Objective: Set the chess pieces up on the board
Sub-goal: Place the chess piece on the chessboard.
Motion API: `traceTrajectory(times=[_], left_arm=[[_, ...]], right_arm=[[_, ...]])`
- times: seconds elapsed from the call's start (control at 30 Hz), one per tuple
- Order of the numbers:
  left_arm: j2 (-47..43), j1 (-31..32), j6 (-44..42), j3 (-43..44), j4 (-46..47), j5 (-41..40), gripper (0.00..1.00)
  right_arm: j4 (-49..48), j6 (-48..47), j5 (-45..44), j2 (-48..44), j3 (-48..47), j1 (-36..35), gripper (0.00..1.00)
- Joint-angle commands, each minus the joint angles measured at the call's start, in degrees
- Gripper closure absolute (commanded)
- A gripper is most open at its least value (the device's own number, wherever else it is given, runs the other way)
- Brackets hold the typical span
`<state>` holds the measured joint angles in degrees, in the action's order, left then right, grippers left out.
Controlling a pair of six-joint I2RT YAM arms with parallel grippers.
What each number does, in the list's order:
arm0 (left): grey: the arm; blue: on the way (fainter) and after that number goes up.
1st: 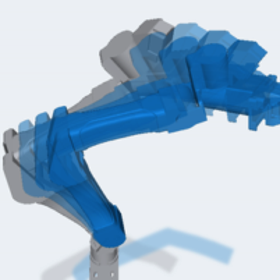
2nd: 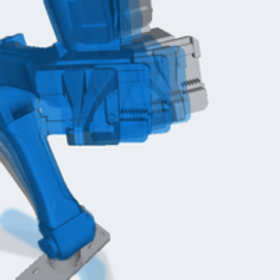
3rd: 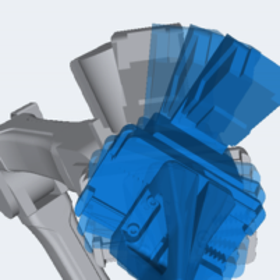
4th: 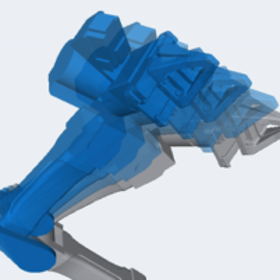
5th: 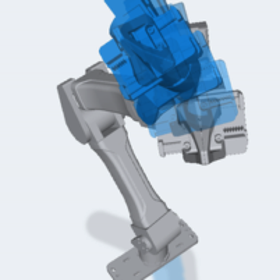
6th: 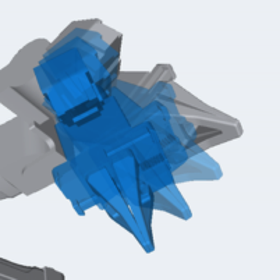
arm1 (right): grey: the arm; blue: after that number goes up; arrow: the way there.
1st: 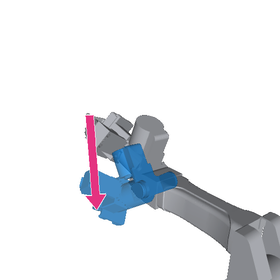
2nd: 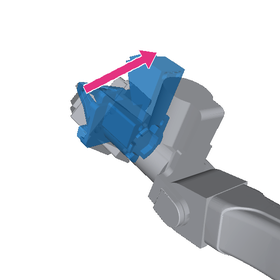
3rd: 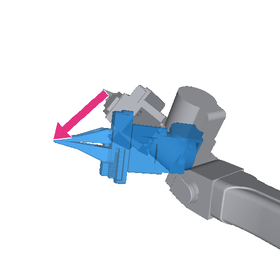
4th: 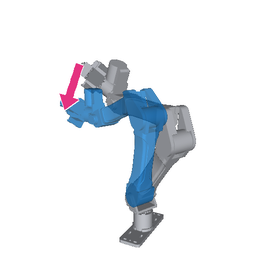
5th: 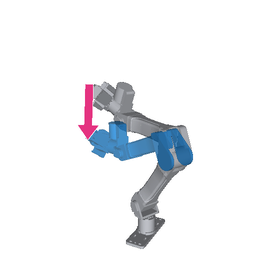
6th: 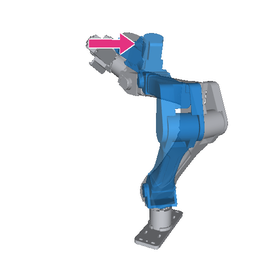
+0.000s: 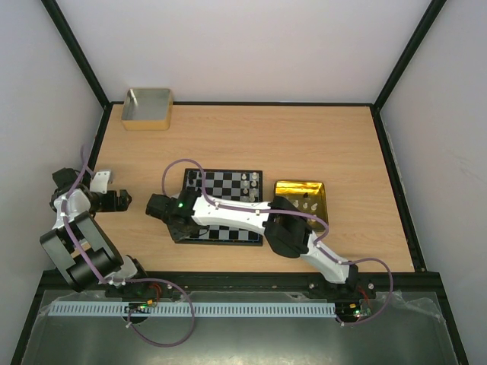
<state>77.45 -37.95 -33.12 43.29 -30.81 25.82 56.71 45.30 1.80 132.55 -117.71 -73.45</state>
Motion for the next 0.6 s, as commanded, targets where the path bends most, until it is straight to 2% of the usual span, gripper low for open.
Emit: traceTrajectory(times=[0.0,0.57], left_arm=[[0.49,-0.53,-1.13,-0.44,-1.24,1.58,0.01],[0.69,-0.63,-1.65,-1.53,-0.89,2.16,0.01]], right_arm=[[-0.31,-0.47,0.64,1.37,-1.33,0.23,0.97],[-0.59,-0.74,0.96,2.44,-1.45,0.98,0.96]])
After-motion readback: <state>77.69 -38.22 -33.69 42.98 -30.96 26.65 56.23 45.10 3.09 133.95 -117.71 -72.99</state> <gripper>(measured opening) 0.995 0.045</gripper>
